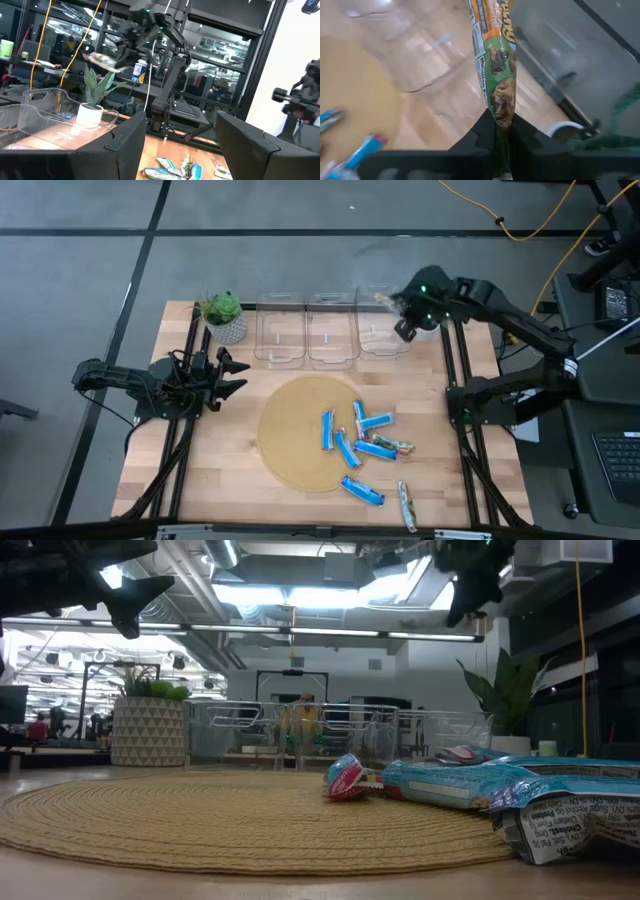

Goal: Pick and place Granola Bars by type
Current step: Put the top yellow granola bar into the right transparent bin

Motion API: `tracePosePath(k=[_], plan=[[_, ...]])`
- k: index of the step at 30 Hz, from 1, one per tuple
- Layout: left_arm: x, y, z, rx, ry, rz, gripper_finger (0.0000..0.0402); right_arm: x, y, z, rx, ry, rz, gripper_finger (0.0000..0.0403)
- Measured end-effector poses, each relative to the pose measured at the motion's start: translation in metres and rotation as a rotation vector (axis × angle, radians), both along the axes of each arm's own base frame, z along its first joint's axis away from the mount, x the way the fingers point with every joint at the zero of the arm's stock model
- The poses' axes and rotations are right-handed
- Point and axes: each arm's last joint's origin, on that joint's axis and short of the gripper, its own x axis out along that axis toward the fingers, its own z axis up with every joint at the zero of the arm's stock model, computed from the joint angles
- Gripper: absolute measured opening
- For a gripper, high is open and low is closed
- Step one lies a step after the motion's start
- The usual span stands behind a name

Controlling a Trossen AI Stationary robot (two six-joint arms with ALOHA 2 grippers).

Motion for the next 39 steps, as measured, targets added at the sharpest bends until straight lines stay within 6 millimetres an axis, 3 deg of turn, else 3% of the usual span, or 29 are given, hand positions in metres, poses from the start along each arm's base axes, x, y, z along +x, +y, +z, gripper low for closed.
tracePosePath(k=[7,13,24,28,36,39], plan=[[0.0,0.0,0.0,0.0,0.0,0.0,0.0226,0.005,-0.056,-0.024,0.051,0.001,-0.051,0.0027],[0.0,0.0,0.0,0.0,0.0,0.0,0.0226,0.019,-0.088,-0.057,0.142,0.052,-0.071,0.0039],[0.0,0.0,0.0,0.0,0.0,0.0,0.0226,0.047,-0.117,-0.123,0.26,0.206,-0.028,0.0032],[0.0,0.0,0.0,0.0,0.0,0.0,0.0226,0.053,-0.126,-0.14,0.282,0.227,-0.034,0.0043],[0.0,0.0,0.0,0.0,0.0,0.0,0.0226,0.055,-0.14,-0.169,0.353,0.236,-0.043,0.0022],[0.0,0.0,0.0,0.0,0.0,0.0,0.0226,0.056,-0.143,-0.179,0.38,0.243,-0.052,0.0037]])
